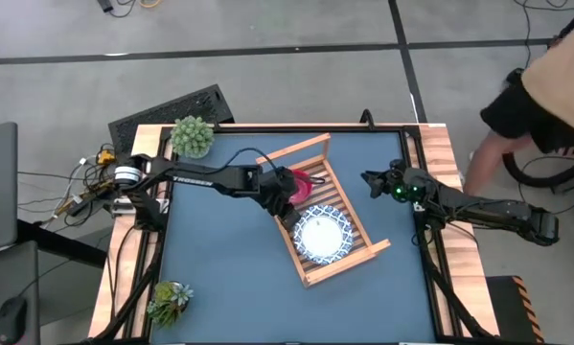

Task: Place and stack bowls onto a shelf
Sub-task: Return to Home Position

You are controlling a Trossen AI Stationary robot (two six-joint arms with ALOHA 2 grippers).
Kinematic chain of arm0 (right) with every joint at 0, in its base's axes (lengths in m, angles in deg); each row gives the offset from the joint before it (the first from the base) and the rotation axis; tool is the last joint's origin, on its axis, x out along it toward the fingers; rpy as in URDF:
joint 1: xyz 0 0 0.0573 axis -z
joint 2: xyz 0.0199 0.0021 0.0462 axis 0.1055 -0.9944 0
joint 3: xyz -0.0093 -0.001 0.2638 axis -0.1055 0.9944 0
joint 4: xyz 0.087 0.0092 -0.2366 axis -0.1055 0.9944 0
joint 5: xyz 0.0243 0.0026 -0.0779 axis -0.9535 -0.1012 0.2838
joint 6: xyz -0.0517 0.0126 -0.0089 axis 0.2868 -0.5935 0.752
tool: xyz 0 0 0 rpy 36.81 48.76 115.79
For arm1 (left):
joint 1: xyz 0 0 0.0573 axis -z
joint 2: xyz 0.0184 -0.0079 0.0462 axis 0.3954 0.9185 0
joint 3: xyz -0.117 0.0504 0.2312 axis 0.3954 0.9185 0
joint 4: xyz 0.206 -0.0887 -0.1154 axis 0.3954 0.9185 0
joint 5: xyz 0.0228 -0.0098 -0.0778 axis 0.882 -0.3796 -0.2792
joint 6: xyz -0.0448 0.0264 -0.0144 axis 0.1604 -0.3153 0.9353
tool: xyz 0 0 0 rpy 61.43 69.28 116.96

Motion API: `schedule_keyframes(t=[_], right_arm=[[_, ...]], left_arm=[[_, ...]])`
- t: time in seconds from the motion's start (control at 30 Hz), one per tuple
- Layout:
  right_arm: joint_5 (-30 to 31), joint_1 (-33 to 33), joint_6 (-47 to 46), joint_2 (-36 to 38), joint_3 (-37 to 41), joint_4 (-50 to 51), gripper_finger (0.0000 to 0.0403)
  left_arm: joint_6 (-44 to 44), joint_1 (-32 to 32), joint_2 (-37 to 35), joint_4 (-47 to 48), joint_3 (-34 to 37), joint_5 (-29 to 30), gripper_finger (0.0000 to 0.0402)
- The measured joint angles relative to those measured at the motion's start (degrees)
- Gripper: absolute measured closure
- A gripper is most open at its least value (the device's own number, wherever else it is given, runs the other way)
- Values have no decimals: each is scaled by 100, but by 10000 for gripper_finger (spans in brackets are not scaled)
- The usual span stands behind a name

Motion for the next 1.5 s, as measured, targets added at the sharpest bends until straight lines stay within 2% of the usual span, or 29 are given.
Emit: schedule_keyframes(t=[0.13, 0.27, 0.4, 0.53, 0.57, 0.63, 0.8, 0.9, 1.07, 1.23, 1.37, 1.5], right_arm=[[-240, -2, 0, 1, 0, -324, 232], [-365, -2, -4, 7, 0, -1043, 232], [-672, 0, 239, 93, -264, -1686, 232], [-964, 0, 1266, 237, -764, -1665, 232], [-1037, -2, 1273, 259, -879, -1637, 232], [-1294, -2, 1166, 349, -1114, -1609, 232], [-2271, 0, 1928, 577, -1538, -1659, 232], [-2506, 0, 2068, 812, -1539, -1229, 232], [-2550, 0, 2082, 1298, -1532, -672, 232], [-2645, -2, 2208, 1893, -1484, 28, 232], [-2643, 0, 2152, 2391, -917, -182, 232], [-2661, -23, 2021, 2367, -327, -822, 232]], left_arm=[[-41, -82, -488, -87, -171, -88, 401], [-331, -142, -1167, -32, -214, 230, 401], [-1114, -92, -2091, -27, -211, 651, 401], [-2277, -59, -2924, 172, -220, 1023, 401], [-2375, -61, -3100, 202, -210, 1031, 401], [-2172, -39, -3444, 204, -210, 1027, 401], [-2906, 57, -4189, 756, -54, 969, 401], [-2983, 57, -4683, 498, 616, 838, 401], [-2627, 31, -5764, -1281, 2534, 679, 401], [-2231, 31, -6855, -2522, 4097, 676, 401], [-2029, 31, -7548, -3046, 4999, 686, 401], [-1987, 36, -8112, -3321, 5608, 577, 401]])
